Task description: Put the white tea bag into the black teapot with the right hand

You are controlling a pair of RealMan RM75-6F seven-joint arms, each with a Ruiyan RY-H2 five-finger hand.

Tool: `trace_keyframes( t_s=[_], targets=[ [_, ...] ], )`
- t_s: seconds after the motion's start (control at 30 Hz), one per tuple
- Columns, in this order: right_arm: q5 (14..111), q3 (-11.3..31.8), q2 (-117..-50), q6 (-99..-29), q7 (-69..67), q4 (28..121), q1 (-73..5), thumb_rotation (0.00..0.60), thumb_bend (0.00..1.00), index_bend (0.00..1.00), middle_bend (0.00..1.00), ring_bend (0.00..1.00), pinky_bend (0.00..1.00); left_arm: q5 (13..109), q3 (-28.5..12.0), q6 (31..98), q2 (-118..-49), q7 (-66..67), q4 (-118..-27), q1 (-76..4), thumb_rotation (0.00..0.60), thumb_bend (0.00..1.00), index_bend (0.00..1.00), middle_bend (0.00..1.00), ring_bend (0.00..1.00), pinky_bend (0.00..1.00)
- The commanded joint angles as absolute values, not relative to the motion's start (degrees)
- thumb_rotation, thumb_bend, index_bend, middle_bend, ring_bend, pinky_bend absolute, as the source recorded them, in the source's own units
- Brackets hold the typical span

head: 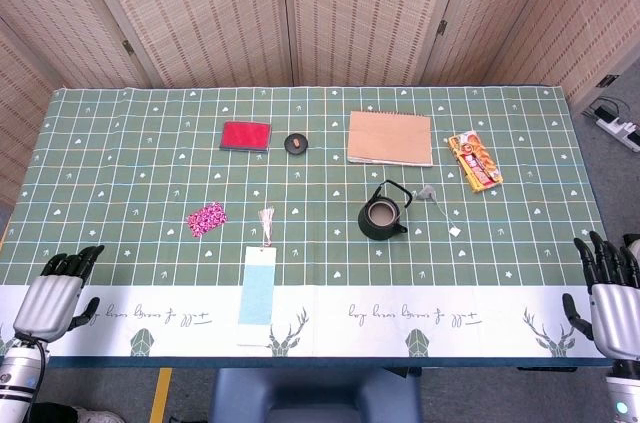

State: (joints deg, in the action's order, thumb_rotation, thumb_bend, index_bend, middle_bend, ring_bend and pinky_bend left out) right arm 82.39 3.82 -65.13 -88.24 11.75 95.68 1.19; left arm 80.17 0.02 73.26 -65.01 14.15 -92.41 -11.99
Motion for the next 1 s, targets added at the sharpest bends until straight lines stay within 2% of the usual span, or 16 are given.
trace_keyframes(
  t_s=[0.03,0.33,0.5,0.63,0.83,1.0],
  targets=[
    [82.3,3.8,-65.1,-88.2,11.8,95.7,1.2,0.600,0.42,0.00,0.00,0.00,0.00,80.1,0.0,73.2,-65.0,14.2,-92.4,-12.0,0.600,0.38,0.00,0.08,0.15,0.13],
    [83.5,3.5,-65.9,-86.6,12.7,94.8,-0.1,0.600,0.42,0.00,0.00,0.00,0.00,80.0,0.0,73.1,-65.0,14.1,-92.5,-12.0,0.600,0.38,0.00,0.08,0.15,0.13],
    [84.7,3.0,-66.8,-82.2,13.2,92.1,-2.9,0.600,0.42,0.01,0.00,0.00,0.00,79.8,-0.3,74.0,-65.3,14.9,-92.4,-11.7,0.600,0.38,0.00,0.08,0.15,0.13],
    [86.7,2.1,-66.8,-78.8,13.6,90.9,-5.3,0.600,0.42,0.10,0.00,0.00,0.00,79.6,-0.3,74.7,-65.5,15.3,-92.7,-11.2,0.600,0.38,0.00,0.08,0.15,0.13],
    [86.0,3.4,-70.4,-74.7,12.9,85.3,-9.0,0.600,0.42,0.28,0.00,0.00,0.00,79.3,-0.3,75.1,-65.6,15.9,-93.1,-11.0,0.600,0.38,0.00,0.08,0.16,0.14],
    [84.1,4.4,-71.9,-71.2,13.0,83.6,-11.5,0.600,0.42,0.32,0.00,0.00,0.00,79.3,-0.3,75.4,-65.3,15.8,-93.5,-10.7,0.600,0.38,0.00,0.08,0.16,0.14]
  ],
)
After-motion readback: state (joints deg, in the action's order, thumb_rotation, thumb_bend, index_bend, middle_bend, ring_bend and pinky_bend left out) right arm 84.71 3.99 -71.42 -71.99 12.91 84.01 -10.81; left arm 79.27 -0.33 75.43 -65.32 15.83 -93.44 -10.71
